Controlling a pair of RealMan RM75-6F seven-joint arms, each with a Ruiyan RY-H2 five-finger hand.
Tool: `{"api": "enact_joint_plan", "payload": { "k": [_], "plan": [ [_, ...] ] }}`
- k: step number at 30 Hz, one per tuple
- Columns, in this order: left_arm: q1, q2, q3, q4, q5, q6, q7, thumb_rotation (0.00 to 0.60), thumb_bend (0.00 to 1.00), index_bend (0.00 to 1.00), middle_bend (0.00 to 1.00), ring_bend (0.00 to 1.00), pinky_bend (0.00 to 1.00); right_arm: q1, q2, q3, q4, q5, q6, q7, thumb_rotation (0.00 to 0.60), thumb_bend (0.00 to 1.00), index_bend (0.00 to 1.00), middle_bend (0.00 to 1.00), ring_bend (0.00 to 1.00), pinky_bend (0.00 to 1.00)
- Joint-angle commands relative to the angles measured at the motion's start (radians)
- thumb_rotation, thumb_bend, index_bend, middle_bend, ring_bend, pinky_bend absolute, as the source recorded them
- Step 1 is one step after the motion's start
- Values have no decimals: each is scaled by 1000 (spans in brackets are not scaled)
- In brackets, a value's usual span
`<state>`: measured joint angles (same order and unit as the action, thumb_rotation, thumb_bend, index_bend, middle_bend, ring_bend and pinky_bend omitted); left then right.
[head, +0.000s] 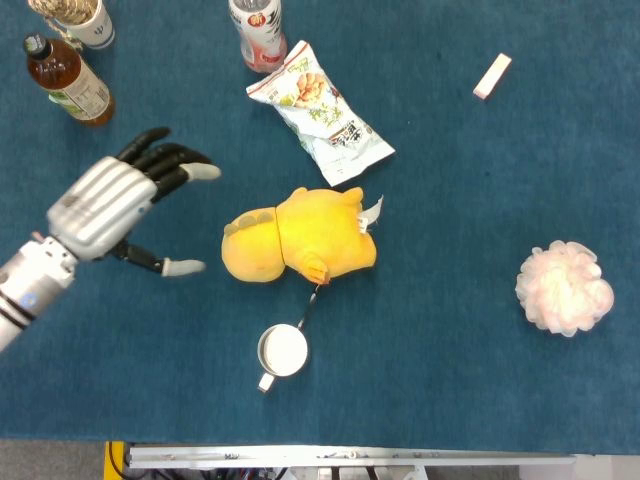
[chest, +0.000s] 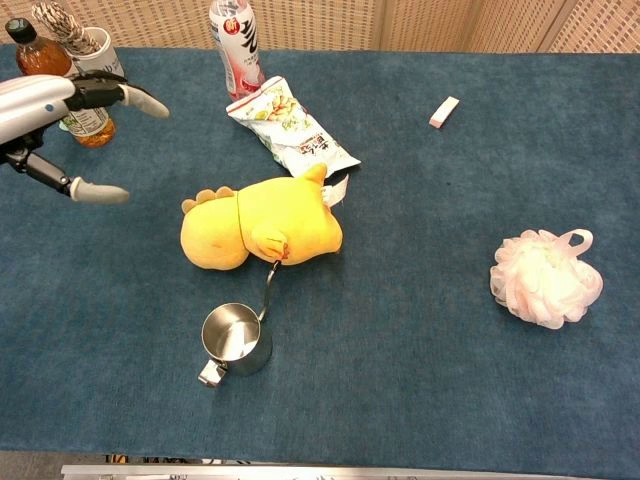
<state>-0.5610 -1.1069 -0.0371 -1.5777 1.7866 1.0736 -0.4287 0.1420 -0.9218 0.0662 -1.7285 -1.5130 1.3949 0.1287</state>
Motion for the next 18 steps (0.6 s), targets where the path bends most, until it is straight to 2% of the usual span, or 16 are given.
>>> {"api": "enact_joint_plan", "payload": {
  "k": [1, 5, 9, 18],
  "plan": [
    [-69, -19, 3, -5, -10, -76, -67, 169, 0, 163, 170, 122, 0, -2, -1, -1, 1, 3, 1, -1, 600, 0, 252, 330, 120, 148],
    [-117, -50, 1, 4, -31, -129, -65, 92, 0, 159, 157, 104, 0, -5, -2, -2, 4, 8, 1, 0, 600, 0, 252, 330, 120, 148],
    [-158, -90, -4, 15, -60, -174, -65, 69, 0, 150, 133, 81, 0, -5, -5, -3, 10, 14, -4, 1, 600, 0, 252, 330, 120, 148],
    [-235, -160, -4, 42, -110, -260, -55, 38, 0, 26, 47, 6, 0, -3, -9, -2, 17, 24, -13, 1, 600, 0, 252, 330, 120, 148]
  ]
}}
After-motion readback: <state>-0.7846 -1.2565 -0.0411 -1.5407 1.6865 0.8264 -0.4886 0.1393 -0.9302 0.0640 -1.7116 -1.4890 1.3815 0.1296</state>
